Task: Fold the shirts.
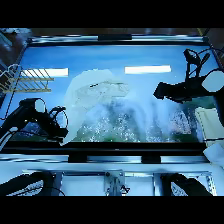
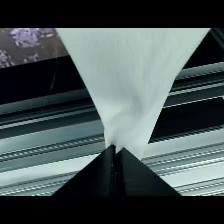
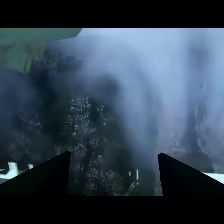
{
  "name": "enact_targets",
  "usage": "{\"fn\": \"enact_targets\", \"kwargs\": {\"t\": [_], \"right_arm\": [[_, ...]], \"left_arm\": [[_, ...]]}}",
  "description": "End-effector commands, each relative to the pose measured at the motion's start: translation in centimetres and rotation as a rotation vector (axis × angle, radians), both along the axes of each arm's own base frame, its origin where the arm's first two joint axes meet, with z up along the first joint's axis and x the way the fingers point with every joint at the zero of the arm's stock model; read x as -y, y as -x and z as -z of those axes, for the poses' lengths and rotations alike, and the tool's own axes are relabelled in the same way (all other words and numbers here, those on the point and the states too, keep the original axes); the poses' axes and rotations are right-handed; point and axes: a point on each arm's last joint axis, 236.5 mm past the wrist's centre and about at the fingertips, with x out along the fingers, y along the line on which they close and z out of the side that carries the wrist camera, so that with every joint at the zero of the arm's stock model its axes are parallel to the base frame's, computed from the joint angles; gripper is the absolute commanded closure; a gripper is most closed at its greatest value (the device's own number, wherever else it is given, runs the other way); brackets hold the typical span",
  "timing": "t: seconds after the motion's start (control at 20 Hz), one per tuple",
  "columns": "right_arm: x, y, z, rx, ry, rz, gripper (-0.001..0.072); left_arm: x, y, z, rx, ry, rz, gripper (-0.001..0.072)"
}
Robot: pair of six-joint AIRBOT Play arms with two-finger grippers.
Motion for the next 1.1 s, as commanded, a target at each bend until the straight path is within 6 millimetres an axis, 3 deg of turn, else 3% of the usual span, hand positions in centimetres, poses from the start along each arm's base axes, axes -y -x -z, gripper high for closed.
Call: {"fn": "enact_targets", "kwargs": {"t": [0.0,0.2,0.45,0.55,0.65,0.7,0.75,0.8,1.05], "right_arm": [[-0.6,-0.5,0.3,-0.004,-0.029,-0.002,0.0046],[-4.6,-3.1,3.8,-0.051,-0.129,-0.022,0.0046],[-11.0,-8.9,9.0,-0.073,-0.395,0.086,0.0046],[-12.1,-10.2,10.7,-0.096,-0.476,0.138,0.0046],[-12.7,-10.2,12.2,-0.136,-0.499,0.144,0.0046],[-12.8,-10.0,12.7,-0.149,-0.492,0.131,0.0046],[-12.8,-9.7,12.8,-0.153,-0.479,0.111,0.0046],[-12.9,-9.4,12.8,-0.159,-0.473,0.092,0.0046],[-13.6,-6.8,13.3,-0.241,-0.457,0.001,0.0046]], "left_arm": [[-2.4,0.8,1.0,0.024,-0.071,0.013,0.066],[-4.5,0.6,0.8,0.012,-0.073,-0.078,0.0659],[-4.6,-0.8,-0.6,0.135,-0.049,-0.074,0.0659],[-6.1,-2.1,-1.0,0.217,-0.098,-0.064,0.0659],[-7.7,-3.8,-0.9,0.287,-0.129,-0.114,0.0648],[-7.4,-4.6,-1.0,0.318,-0.099,-0.16,0.0415],[-6.6,-5.7,-1.4,0.347,-0.056,-0.232,0.0114],[-5.4,-7.3,-2.4,0.391,0.003,-0.293,0.0023],[2.8,-19.3,-11.8,0.707,0.344,-0.392,0.0031]]}}
